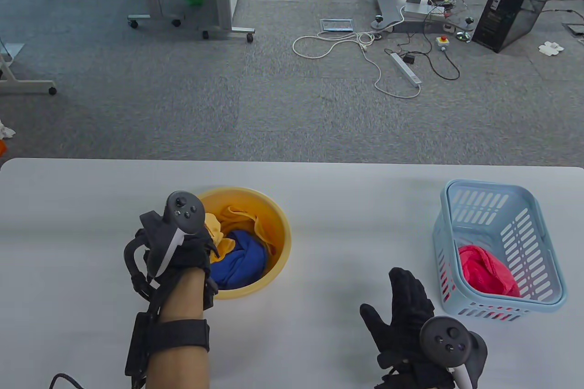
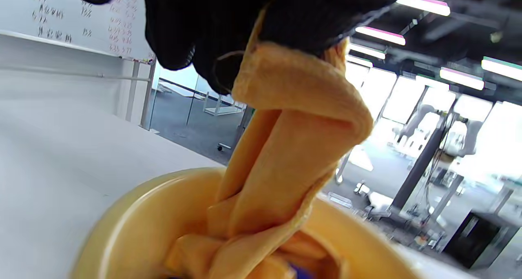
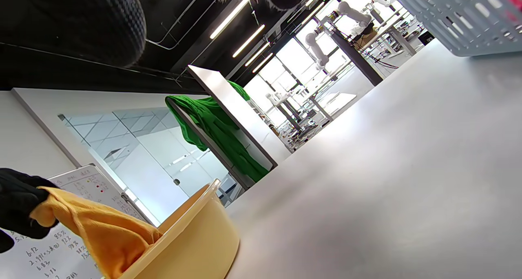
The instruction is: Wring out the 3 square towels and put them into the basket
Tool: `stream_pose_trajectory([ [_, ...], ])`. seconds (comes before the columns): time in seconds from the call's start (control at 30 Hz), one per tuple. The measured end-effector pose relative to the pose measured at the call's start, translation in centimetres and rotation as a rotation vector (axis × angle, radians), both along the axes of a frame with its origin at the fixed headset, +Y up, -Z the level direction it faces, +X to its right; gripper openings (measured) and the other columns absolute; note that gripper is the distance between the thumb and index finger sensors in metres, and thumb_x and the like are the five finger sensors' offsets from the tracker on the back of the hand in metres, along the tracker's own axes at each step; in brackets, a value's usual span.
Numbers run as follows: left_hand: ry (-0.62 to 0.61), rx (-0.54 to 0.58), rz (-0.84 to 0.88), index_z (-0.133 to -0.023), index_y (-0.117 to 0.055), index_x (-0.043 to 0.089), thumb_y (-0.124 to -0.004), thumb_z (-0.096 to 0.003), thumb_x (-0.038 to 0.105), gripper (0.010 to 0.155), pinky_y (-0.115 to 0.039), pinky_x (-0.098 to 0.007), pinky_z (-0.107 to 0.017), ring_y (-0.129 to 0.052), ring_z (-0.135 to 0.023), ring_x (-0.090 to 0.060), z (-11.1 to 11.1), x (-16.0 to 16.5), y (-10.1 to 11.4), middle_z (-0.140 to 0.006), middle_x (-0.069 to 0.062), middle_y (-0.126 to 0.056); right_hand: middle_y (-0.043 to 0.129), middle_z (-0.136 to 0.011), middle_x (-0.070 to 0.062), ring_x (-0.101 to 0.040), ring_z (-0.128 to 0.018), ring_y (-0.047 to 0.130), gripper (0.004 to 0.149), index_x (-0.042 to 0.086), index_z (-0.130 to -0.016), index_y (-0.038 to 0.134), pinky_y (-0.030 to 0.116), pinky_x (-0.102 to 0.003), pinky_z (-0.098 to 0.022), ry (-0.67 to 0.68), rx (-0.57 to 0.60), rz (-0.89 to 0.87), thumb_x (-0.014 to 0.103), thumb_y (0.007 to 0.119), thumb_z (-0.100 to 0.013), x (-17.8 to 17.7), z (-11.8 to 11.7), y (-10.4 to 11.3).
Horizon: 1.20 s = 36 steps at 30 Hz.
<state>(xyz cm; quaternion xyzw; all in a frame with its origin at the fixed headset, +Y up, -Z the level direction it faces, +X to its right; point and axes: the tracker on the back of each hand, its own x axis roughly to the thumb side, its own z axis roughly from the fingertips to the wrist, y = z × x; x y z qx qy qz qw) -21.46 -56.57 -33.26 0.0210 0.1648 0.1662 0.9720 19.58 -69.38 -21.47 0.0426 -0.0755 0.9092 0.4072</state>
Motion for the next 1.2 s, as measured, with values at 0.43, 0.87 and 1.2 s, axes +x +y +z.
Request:
stream_pose_trajectory([
  [0.43, 0.031, 0.236, 0.311, -0.097, -0.082, 0.011, -0.080, -0.0543, 0.027, 0.045, -0.054, -0.073, -0.065, -0.080, -0.092, -0.047, 1.5, -0.9, 6.0, -0.089, -0.020, -0.089, 0.029, -0.115, -0.030, -0.060, -0.102, 0.025, 0.094, 0.009, -0.115, 0.026, 0.021, -0.080, -0.068, -0.003, -0.006, -0.013, 0.055, 0.082, -0.054, 0.2, 0.1, -0.1],
  [0.87, -0.025, 0.501, 0.805, -0.098, -0.082, 0.013, -0.080, -0.0551, 0.028, 0.045, -0.053, -0.073, -0.065, -0.078, -0.094, -0.046, 2.1, -0.6, 9.2, -0.091, -0.019, -0.088, 0.029, -0.115, -0.030, -0.060, -0.102, 0.025, 0.094, 0.009, -0.115, 0.027, 0.021, -0.080, -0.068, -0.004, -0.017, -0.012, 0.055, 0.082, -0.054, 0.0, 0.1, -0.3],
  [1.2, -0.182, 0.612, 1.172, -0.101, -0.079, 0.022, -0.076, -0.0574, 0.035, 0.045, -0.057, -0.069, -0.067, -0.083, -0.093, -0.042, 1.6, 1.6, 9.6, -0.095, -0.010, -0.087, 0.029, -0.115, -0.030, -0.060, -0.101, 0.025, 0.094, 0.009, -0.115, 0.027, 0.022, -0.080, -0.068, 0.016, -0.013, -0.071, 0.055, 0.082, -0.054, -0.1, 0.2, 0.1],
])
